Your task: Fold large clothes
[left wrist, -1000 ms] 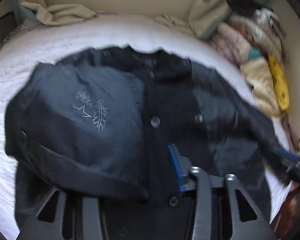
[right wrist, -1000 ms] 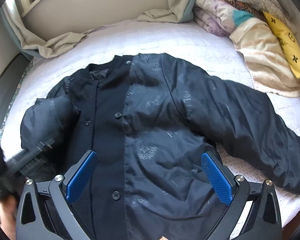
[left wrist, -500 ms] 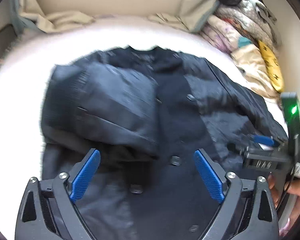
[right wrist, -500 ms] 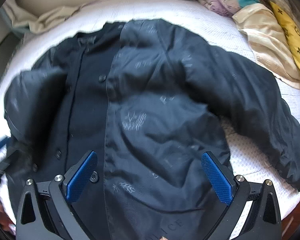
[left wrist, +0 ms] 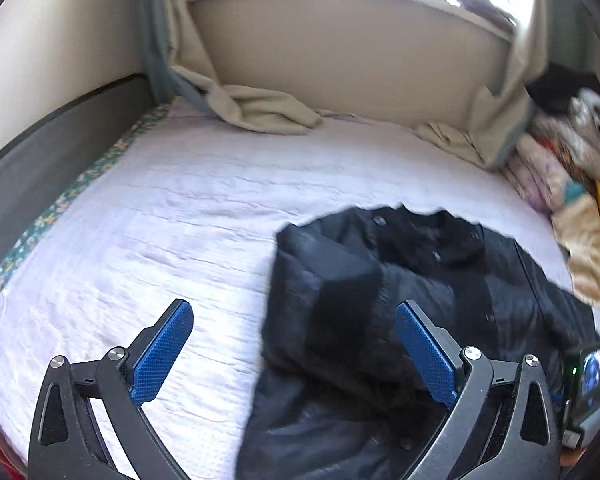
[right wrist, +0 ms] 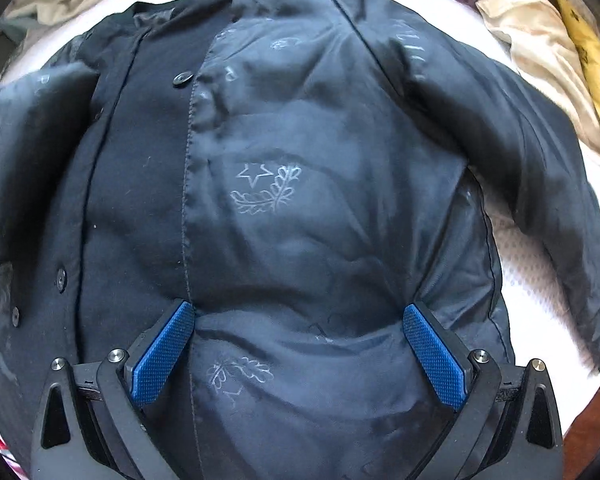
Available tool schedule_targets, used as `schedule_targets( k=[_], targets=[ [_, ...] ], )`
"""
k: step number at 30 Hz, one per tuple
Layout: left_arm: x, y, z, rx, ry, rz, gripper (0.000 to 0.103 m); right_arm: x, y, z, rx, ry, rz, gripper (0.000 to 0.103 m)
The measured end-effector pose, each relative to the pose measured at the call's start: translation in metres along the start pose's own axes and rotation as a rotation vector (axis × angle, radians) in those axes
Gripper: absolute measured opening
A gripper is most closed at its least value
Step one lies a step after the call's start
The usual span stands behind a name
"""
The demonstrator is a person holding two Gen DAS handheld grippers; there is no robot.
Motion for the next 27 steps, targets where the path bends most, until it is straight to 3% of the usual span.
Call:
schedule_targets(
  k=[2, 4, 9, 14, 17, 21, 23, 25, 27],
  targets=[
    [0.0, -0.001, 0.011, 0.015, 0.003, 0.006, 0.102, 0.006, -0.013, 0.011, 0.003, -0.024, -0.031, 0.098],
    [-0.001, 0.0, 0.021, 0.039, -0.009, 0.023, 0.102, 0.014, -0.035, 0.031, 0.015, -0.089, -0.099, 0.083],
    [-0.004, 0.003, 0.027, 0.041, -0.005, 0.065, 0.102, 0.029, -0.101, 0.108, 0.074, -0.291, -0.32, 0.083],
    [-0.013, 0.014, 0.017, 0.046, 0.03, 0.105, 0.102, 0.031, -0.124, 0.19, 0.19, -0.445, -0.381, 0.083],
    [-0.023, 0.023, 0.012, 0.019, 0.035, 0.144, 0.102, 0.027, -0.116, 0.218, 0.17, -0.507, -0.4, 0.083],
    [-0.035, 0.031, 0.008, -0.019, 0.023, 0.188, 0.102, 0.02, -0.077, 0.233, 0.13, -0.537, -0.353, 0.083],
    [-0.04, 0.037, 0.007, -0.033, 0.012, 0.211, 0.102, 0.022, -0.06, 0.233, 0.084, -0.542, -0.358, 0.077],
    [-0.047, 0.043, 0.004, -0.042, -0.002, 0.235, 0.102, 0.03, -0.051, 0.225, 0.042, -0.506, -0.355, 0.055],
    [-0.052, 0.05, 0.001, -0.048, -0.007, 0.256, 0.102, 0.04, -0.05, 0.215, 0.064, -0.431, -0.344, 0.045]
  ],
)
Point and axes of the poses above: each gripper's, at about its wrist camera, not at the fingertips, and y roughly the way its jaws point, z to its left, x to its top, the point moved 9 cm from there along y, roughly the way its jaws point, and after that the axes turned 7 degrees about y, right-handed, at the moved point
